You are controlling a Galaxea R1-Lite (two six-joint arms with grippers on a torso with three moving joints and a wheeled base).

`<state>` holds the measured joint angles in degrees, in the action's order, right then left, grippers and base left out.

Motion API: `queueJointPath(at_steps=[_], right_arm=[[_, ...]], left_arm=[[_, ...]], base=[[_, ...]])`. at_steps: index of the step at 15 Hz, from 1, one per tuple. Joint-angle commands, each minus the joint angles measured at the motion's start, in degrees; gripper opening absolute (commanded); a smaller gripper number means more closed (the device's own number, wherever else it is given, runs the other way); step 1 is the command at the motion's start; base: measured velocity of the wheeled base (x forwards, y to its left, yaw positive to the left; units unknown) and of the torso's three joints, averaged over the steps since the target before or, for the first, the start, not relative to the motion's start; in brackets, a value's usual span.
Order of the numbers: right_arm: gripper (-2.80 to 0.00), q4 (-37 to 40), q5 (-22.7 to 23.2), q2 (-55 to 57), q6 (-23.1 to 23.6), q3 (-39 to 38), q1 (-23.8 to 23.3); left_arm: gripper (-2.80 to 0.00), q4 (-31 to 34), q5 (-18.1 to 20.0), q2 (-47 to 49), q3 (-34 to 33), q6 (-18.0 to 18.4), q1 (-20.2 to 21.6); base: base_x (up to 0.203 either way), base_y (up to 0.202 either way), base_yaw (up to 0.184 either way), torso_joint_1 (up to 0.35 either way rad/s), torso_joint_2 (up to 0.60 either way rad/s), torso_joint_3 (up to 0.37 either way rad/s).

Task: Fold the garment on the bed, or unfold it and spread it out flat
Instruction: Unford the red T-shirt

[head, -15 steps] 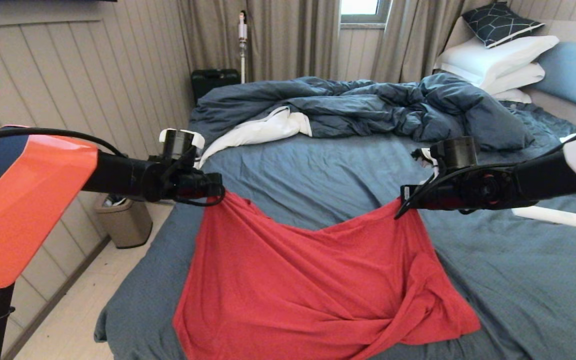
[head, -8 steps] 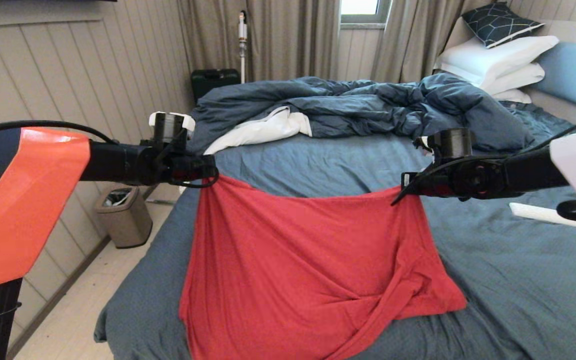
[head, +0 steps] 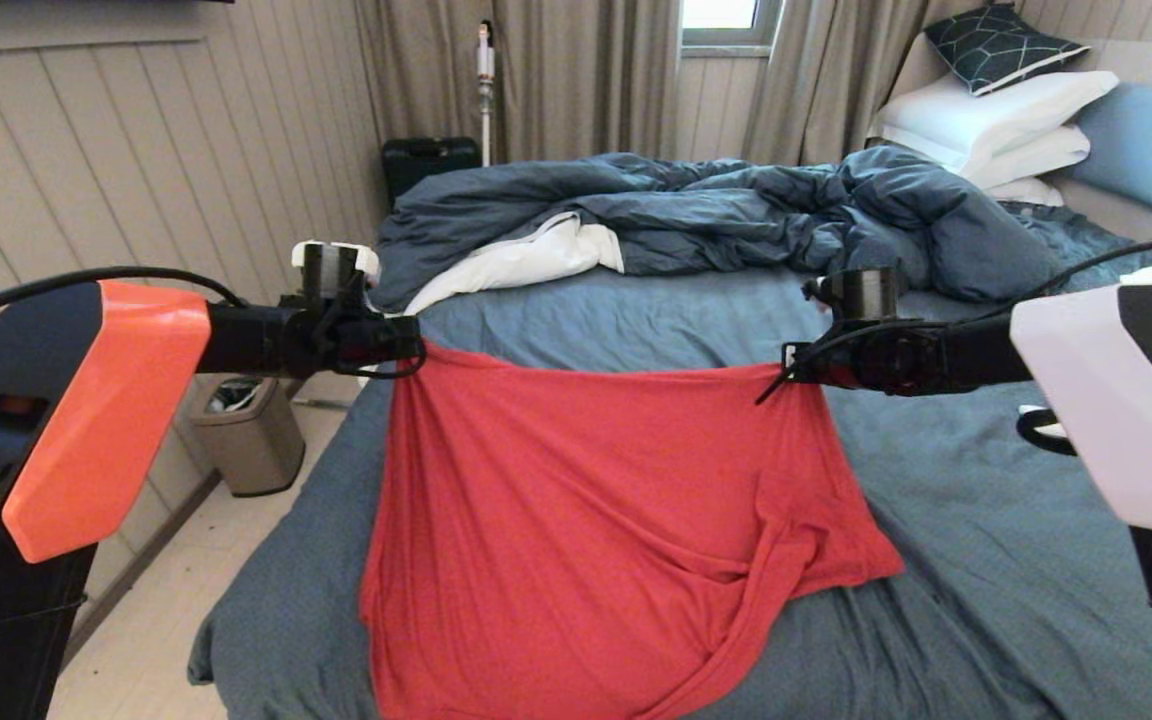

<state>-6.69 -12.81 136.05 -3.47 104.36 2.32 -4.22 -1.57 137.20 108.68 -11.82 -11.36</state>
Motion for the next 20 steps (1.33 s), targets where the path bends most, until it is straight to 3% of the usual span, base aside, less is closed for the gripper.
queueJointPath(at_steps=[1,7,8,20], right_arm=[[-2.8,0.0,-0.7,4.2,0.1,3.3,0.0],[-2.8,-0.1,-1.6,6.9,2.2,5.5,-0.6],[0.0,0.0,-1.6,7.1,2.2,6.0,-0.6],[0.0,0.0,-1.5,5.0,2.1,6.1,-0.8]], left_arm=[[-2.8,-0.5,0.8,1.8,0.2,0.5,0.7],[-2.8,-1.8,2.6,3.0,0.3,2.4,1.4],[-2.8,-1.9,3.1,3.2,0.3,2.4,1.5],[-2.8,-1.8,3.3,4.0,0.2,3.7,1.6]], base=[[0.0,0.0,0.0,0.0,0.0,0.0],[0.0,0.0,0.0,0.0,0.0,0.0],[0.0,0.0,0.0,0.0,0.0,0.0],[0.0,0.0,0.0,0.0,0.0,0.0]])
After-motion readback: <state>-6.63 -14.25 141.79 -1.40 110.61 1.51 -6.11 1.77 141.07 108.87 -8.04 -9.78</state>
